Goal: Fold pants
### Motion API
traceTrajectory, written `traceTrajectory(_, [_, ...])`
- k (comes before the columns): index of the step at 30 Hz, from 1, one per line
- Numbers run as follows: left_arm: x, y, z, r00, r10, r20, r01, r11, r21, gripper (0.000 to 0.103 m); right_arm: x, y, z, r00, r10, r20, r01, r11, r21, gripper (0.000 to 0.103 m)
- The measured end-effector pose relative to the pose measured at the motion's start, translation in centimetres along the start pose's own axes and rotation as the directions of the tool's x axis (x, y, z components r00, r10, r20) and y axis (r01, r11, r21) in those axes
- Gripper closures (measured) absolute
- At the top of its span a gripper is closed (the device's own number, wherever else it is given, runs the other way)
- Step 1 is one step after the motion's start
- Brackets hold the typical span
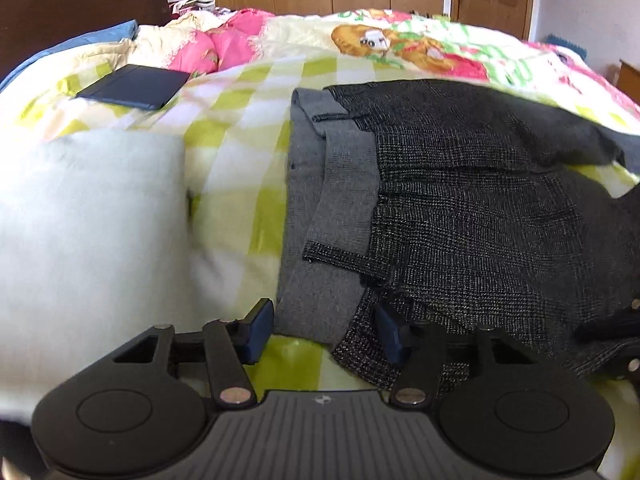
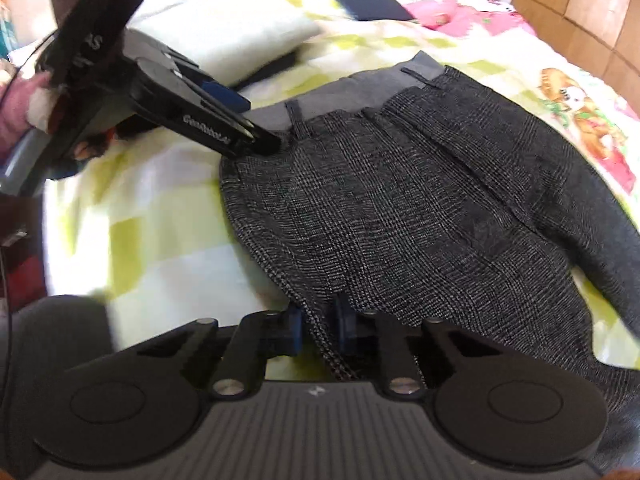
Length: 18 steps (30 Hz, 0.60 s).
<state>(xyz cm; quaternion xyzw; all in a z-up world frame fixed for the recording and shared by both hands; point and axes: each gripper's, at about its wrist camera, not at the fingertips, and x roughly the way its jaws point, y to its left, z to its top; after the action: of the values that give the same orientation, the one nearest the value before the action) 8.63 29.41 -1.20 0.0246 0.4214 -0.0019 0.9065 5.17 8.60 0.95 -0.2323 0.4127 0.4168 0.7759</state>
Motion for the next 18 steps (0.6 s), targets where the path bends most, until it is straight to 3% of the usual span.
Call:
traceTrajectory(4, [-2.9, 0.1, -2.5, 0.998, 0.055, -0.022, -0.055, 0.998, 0.007, 0.033, -0.5, 2.3, -0.9, 0.997, 0.062, 0.035, -0.063, 0.997, 0.037, 0.082])
traceTrajectory(8, [-4.6, -0.7, -3.5, 0.990, 0.140, -0.022, -0.139, 0.990, 0.024, 0.033, -2.1, 1.9, -1.7, 0.993, 0.075, 0.091, -0.087, 0.987, 0.137, 0.080])
traceTrajectory(12, [-6.6, -2.5, -2.6, 0.981, 0.193, 0.033, -0.195, 0.980, 0.046, 0.034, -6.5, -1.7, -4.8, 0.990, -0.001, 0.138, -0.033, 0.969, 0.243, 0.066])
traceTrajectory(15, [-8.1, -4.8, -1.7, 0.978, 0.187, 0.097, -0.195, 0.978, 0.081, 0.034, -10.7, -6.0, -9.1, 0.982, -0.129, 0.138, 0.061, 0.908, 0.414, 0.065])
traceTrajectory(18, [-8.8, -7.6, -0.9, 0.985, 0.122, 0.126, -0.135, 0.986, 0.100, 0.034, -15.0, -10.9, -14.6, 0.942, -0.322, 0.097, 0.203, 0.775, 0.599, 0.064])
